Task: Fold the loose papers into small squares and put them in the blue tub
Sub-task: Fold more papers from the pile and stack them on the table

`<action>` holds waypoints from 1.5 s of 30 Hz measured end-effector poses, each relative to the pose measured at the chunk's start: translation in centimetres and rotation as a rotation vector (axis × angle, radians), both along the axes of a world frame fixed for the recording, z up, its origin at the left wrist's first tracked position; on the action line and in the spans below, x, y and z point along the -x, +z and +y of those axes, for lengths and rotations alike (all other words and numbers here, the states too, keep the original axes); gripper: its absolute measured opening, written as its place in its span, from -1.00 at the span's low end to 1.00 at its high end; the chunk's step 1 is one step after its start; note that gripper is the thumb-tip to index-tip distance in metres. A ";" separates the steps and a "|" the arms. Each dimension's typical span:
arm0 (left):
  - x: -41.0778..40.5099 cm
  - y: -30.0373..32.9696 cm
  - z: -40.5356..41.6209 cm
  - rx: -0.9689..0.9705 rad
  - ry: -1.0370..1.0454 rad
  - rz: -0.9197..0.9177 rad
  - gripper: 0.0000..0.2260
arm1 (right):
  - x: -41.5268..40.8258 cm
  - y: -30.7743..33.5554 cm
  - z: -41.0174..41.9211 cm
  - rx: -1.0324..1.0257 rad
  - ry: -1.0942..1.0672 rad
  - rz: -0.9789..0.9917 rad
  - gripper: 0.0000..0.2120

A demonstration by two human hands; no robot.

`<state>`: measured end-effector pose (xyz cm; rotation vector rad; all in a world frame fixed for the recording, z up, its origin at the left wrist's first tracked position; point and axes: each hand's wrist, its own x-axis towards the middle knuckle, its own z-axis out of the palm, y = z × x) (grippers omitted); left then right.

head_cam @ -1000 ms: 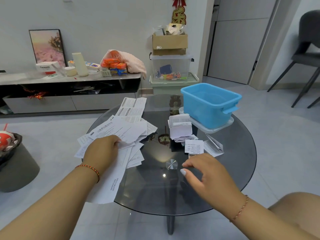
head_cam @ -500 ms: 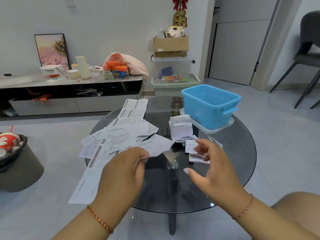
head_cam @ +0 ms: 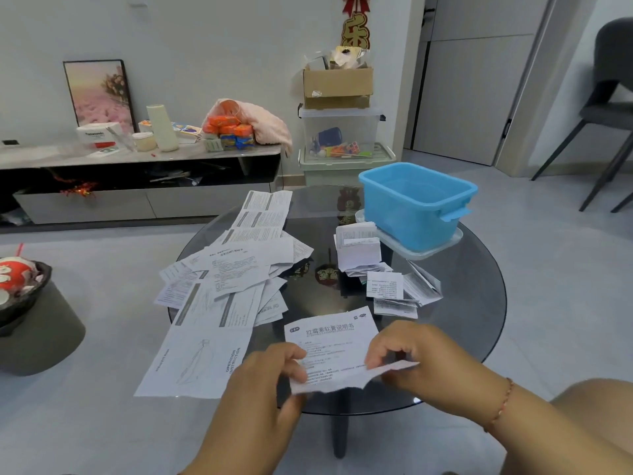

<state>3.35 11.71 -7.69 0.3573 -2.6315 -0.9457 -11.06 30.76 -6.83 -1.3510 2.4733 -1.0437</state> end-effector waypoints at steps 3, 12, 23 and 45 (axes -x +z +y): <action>0.5 -0.6 0.0 0.135 0.030 -0.024 -0.94 | 0.3 -0.3 -0.1 -0.039 -0.051 0.036 -0.75; 1.5 -2.4 0.9 0.137 0.220 0.116 -0.68 | 0.4 -0.8 -0.8 -0.159 -0.293 0.058 -0.58; 2.1 -2.5 0.9 0.134 0.270 0.126 -0.71 | 0.0 -0.4 -1.3 -0.260 -0.410 0.095 -0.63; 2.2 -4.5 1.7 0.585 -0.294 0.365 -0.59 | -0.6 1.4 -0.5 -0.099 -0.119 0.151 -0.53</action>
